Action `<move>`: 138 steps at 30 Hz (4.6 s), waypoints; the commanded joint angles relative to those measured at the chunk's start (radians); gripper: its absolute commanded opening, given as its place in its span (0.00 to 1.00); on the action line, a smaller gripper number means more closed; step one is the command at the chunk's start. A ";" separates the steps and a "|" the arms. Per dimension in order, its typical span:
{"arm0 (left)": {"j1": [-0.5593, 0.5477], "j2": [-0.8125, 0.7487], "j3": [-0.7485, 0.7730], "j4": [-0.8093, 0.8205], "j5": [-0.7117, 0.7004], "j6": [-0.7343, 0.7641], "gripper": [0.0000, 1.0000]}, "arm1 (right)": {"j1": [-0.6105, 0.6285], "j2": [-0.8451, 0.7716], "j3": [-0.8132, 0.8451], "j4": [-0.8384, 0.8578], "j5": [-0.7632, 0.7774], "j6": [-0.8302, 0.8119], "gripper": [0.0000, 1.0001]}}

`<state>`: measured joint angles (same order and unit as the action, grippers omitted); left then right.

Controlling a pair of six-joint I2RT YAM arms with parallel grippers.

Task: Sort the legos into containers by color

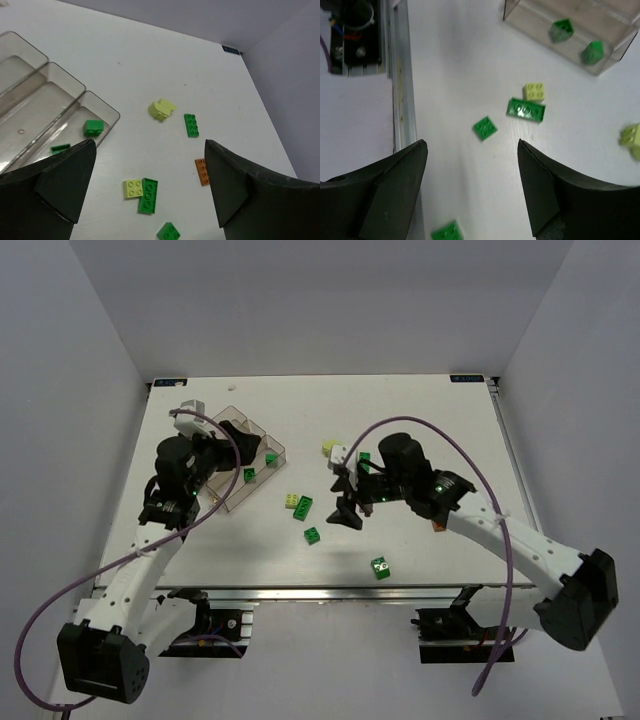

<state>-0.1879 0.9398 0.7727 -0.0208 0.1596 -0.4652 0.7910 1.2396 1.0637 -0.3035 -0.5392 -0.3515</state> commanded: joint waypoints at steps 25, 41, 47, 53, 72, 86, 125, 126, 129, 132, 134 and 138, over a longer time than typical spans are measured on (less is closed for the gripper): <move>-0.427 0.441 0.128 -0.268 -0.267 0.112 0.51 | -0.009 -0.226 -0.219 0.000 0.215 -0.080 0.24; -0.444 0.714 0.398 -0.444 -0.235 0.168 0.62 | -0.009 -0.249 -0.220 0.000 0.177 -0.061 0.30; -0.449 0.772 0.419 -0.409 -0.163 0.181 0.61 | -0.009 -0.258 -0.226 0.010 0.194 -0.064 0.31; -0.449 0.835 0.422 -0.407 -0.134 0.203 0.61 | -0.007 -0.244 -0.226 0.007 0.197 -0.070 0.32; -0.449 0.903 0.436 -0.429 -0.183 0.226 0.60 | -0.007 -0.216 -0.223 -0.008 0.151 -0.075 0.32; -0.472 0.930 0.425 -0.462 -0.253 0.243 0.56 | -0.007 -0.229 -0.222 -0.008 0.137 -0.063 0.33; -0.058 0.527 0.336 -0.246 -0.331 0.289 0.05 | -0.009 -0.235 -0.232 -0.006 0.119 -0.064 0.34; -0.053 0.531 0.333 -0.243 -0.331 0.290 0.05 | -0.009 -0.235 -0.234 -0.003 0.120 -0.066 0.34; -0.045 0.550 0.329 -0.240 -0.344 0.293 0.05 | -0.007 -0.230 -0.235 -0.003 0.120 -0.069 0.34; -0.038 0.570 0.335 -0.248 -0.354 0.287 0.09 | -0.009 -0.229 -0.234 -0.005 0.119 -0.069 0.34; -0.035 0.594 0.341 -0.258 -0.350 0.286 0.10 | -0.007 -0.232 -0.234 -0.003 0.119 -0.069 0.34; -0.035 0.623 0.352 -0.275 -0.344 0.295 0.14 | -0.007 -0.235 -0.237 -0.002 0.116 -0.067 0.35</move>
<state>-0.2298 1.5520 1.0931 -0.2825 -0.1799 -0.1825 0.7856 1.0191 0.8356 -0.3347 -0.4068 -0.4221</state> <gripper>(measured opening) 0.456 0.343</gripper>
